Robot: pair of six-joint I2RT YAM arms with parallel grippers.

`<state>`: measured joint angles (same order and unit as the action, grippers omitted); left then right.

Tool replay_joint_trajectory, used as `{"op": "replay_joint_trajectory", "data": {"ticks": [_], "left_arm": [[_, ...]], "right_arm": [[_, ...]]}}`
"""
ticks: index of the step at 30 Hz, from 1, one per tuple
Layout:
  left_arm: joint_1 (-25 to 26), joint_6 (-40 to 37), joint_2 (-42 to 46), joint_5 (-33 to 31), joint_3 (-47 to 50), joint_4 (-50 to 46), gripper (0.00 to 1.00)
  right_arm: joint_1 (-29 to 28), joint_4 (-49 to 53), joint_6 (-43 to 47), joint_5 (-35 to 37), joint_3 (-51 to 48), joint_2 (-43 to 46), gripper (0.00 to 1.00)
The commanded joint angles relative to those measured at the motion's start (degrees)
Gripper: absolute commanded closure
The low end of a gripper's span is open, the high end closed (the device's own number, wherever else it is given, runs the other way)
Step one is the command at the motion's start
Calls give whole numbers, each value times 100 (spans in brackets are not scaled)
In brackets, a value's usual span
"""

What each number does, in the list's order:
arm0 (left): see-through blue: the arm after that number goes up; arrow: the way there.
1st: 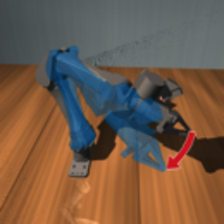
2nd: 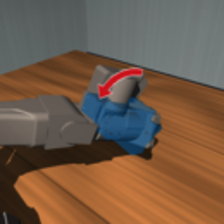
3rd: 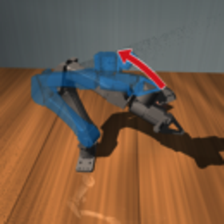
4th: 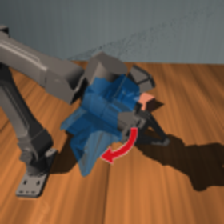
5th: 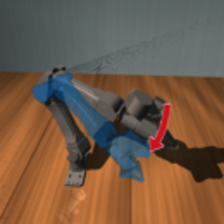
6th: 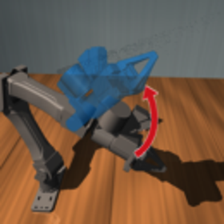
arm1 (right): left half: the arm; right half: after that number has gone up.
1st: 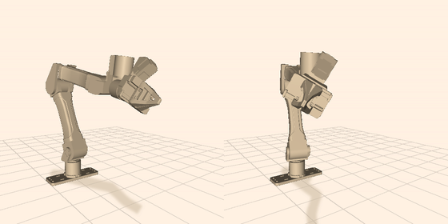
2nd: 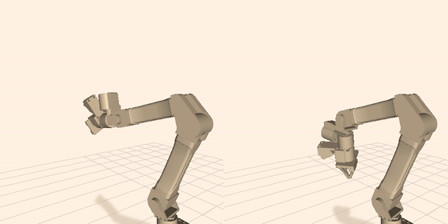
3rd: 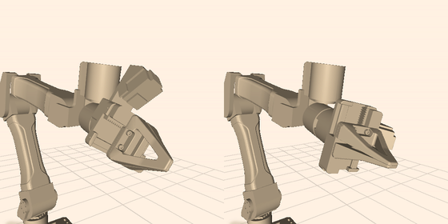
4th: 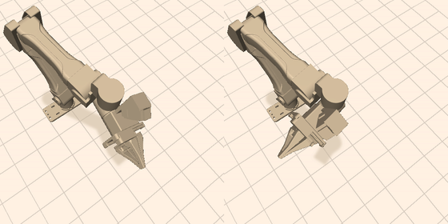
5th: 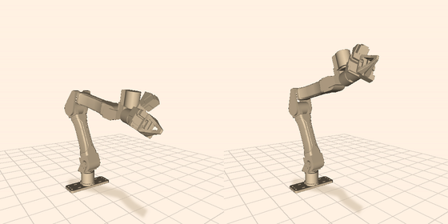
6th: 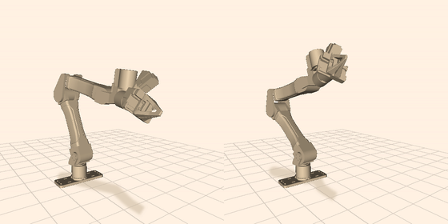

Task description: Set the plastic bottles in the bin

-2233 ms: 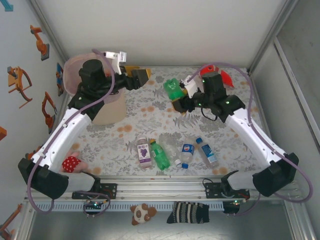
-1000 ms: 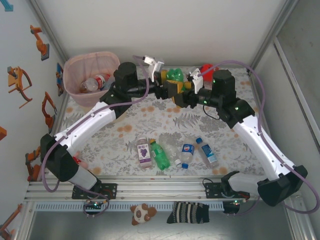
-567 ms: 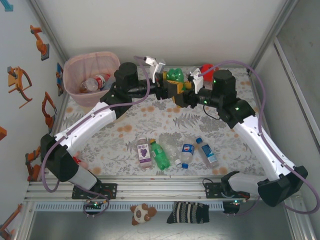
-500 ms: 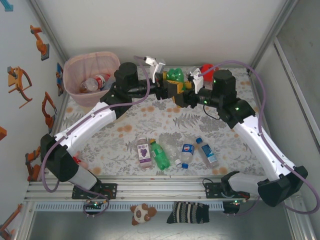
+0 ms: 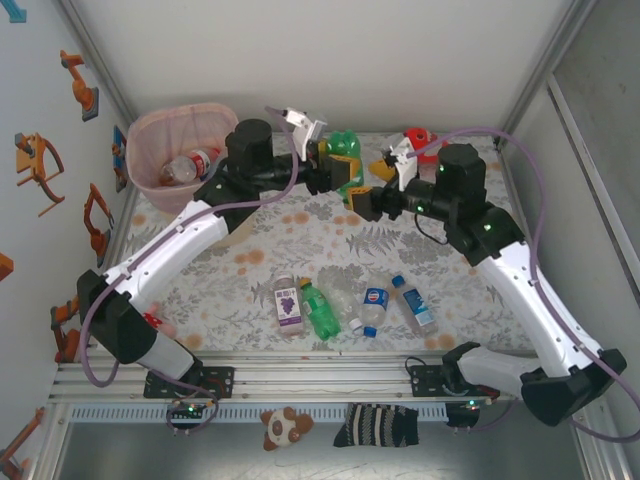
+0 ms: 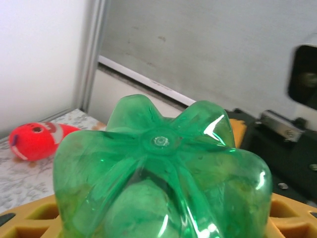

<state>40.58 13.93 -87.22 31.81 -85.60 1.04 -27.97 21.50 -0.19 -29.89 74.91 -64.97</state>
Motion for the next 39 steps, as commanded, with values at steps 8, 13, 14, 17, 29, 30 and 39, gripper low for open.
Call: {"op": "replay_joint_trajectory", "data": {"ticks": [8, 13, 14, 17, 29, 30, 39], "left_arm": [[-617, -666, 438, -1613, -1084, -2134, 42], [-1115, -684, 491, -2228, -1603, -3048, 42], [-1253, -673, 502, -2303, -1683, -3187, 42], [-1662, -642, 533, -2478, -1906, -3555, 43], [-3505, -812, 85, -2691, -2844, -4907, 43], [-3588, -885, 5, -2766, -2952, -5033, 43], [-4072, -1223, -738, -3235, -3526, -5836, 43]], "right_arm": [[19, 284, 203, 395, 56, 269, 22], [19, 322, 207, 475, 84, 248, 22], [19, 320, 211, 477, 92, 234, 22], [18, 341, 212, 451, 127, 194, 22], [18, 328, 193, 363, 155, 129, 23], [17, 334, 193, 361, 155, 133, 23], [17, 346, 194, 343, 130, 151, 23]]}}
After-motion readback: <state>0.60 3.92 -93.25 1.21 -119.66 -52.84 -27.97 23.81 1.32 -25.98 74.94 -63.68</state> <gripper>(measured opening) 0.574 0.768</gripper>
